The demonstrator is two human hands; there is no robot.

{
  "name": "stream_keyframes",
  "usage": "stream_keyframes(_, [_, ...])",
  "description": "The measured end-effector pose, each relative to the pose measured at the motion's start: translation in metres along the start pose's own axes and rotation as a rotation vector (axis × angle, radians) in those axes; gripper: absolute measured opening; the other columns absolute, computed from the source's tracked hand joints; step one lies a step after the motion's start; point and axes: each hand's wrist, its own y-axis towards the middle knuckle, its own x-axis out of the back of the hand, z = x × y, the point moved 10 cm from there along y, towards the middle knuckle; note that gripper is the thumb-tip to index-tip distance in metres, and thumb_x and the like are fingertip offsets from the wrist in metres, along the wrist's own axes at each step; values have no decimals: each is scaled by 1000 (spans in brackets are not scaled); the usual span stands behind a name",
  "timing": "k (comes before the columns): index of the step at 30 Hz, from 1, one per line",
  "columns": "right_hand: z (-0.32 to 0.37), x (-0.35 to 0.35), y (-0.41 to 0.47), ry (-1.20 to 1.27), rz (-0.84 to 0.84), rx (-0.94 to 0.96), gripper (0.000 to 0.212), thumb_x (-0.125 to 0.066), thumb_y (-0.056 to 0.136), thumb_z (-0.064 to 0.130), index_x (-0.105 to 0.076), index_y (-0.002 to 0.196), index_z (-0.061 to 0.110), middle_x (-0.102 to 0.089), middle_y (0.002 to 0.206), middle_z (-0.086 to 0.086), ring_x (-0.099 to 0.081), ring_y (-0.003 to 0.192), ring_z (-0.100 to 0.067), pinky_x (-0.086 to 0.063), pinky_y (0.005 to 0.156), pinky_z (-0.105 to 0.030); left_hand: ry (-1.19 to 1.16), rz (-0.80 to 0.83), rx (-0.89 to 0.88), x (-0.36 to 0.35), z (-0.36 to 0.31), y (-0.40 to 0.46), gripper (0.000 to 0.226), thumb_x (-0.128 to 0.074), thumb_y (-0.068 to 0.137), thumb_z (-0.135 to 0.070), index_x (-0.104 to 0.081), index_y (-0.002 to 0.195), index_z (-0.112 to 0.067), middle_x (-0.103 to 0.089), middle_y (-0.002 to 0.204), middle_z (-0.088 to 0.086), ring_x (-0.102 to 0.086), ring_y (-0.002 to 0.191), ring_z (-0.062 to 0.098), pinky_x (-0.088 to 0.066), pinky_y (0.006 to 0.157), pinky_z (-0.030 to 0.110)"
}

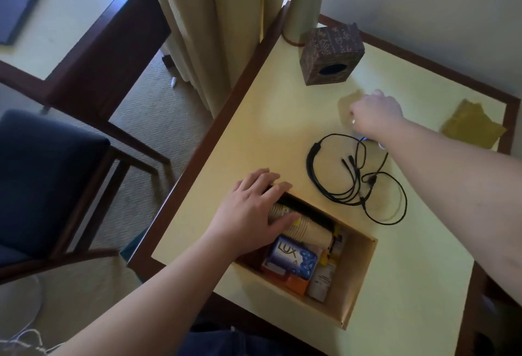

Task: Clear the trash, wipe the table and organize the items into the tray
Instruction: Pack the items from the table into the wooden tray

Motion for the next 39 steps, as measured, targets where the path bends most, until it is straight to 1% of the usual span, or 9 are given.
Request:
stream_keyframes(6, [-4, 5, -10, 29, -178, -21, 21, -53, 101, 27, -73, 94, 26, -53, 80, 3, -46, 95, -23, -38, 88, -44, 21, -17, 2, 0, 0, -1, 60, -49, 99, -72, -53, 145, -34, -52, 150, -6, -32, 150, 18, -40, 115, 45])
stream_keyframes(8, [-6, 16, -25, 231, -290, -26, 25, -52, 103, 36, -73, 96, 26, -62, 87, 4, -49, 99, -25, -37, 92, -46, 20, -22, 1, 1, 0, -1, 61, -49, 99, -72, -54, 145, -33, -53, 149, -6, -34, 149, 19, -41, 114, 45])
stream_keyframes(11, [-18, 38, -64, 821, -441, -116, 24, -59, 100, 46, -75, 112, 32, -68, 110, 10, -54, 110, -21, -41, 99, -45, 6, -21, -3, 1, -1, -1, 61, -48, 99, -72, -55, 144, -32, -53, 148, -5, -34, 149, 20, -42, 114, 47])
stream_keyframes(15, [-21, 52, -150, 1288, -527, -273, 21, -61, 99, 52, -74, 108, 38, -72, 110, 17, -63, 106, -3, -52, 93, -28, 18, -4, 3, 2, -2, 0, 61, -45, 99, -74, -52, 145, -34, -52, 150, -6, -31, 150, 18, -40, 117, 47])
stream_keyframes(19, [1, 33, -254, 1461, -483, -409, 13, -70, 99, 33, -76, 110, 30, -75, 99, 17, -67, 92, 2, -48, 78, -9, 7, -2, 3, 3, -3, 0, 60, -48, 99, -72, -53, 144, -33, -52, 149, -7, -31, 150, 17, -39, 115, 45])
stream_keyframes(25, [62, -33, -351, 1323, -159, -580, 16, -66, 96, 43, -73, 109, 36, -70, 87, 19, -64, 81, 4, -49, 64, -12, 7, 31, 5, 1, -3, 1, 62, -46, 99, -71, -52, 145, -29, -49, 150, -6, -28, 150, 17, -34, 119, 45])
stream_keyframes(30, [107, -54, -360, 881, 36, -503, 31, -49, 103, 52, -74, 101, 34, -51, 74, 17, -48, 89, -10, -49, 77, -33, 9, -3, -12, 5, -6, -1, 61, -51, 99, -67, -55, 144, -27, -53, 147, -4, -32, 148, 19, -34, 117, 43])
stream_keyframes(34, [119, -55, -353, 667, 114, -521, 34, -43, 103, 53, -74, 103, 38, -68, 86, 14, -45, 96, -14, -37, 76, -36, 15, -5, -21, 4, -5, -1, 62, -49, 98, -70, -55, 144, -28, -54, 147, -5, -33, 147, 20, -34, 118, 43])
stream_keyframes(39, [120, -58, -350, 636, 201, -563, 38, -40, 104, 57, -73, 111, 40, -71, 96, 12, -48, 107, -15, -29, 78, -39, 7, 5, -18, 3, -4, 0, 65, -46, 98, -72, -54, 146, -29, -52, 151, -5, -31, 149, 20, -34, 120, 44])
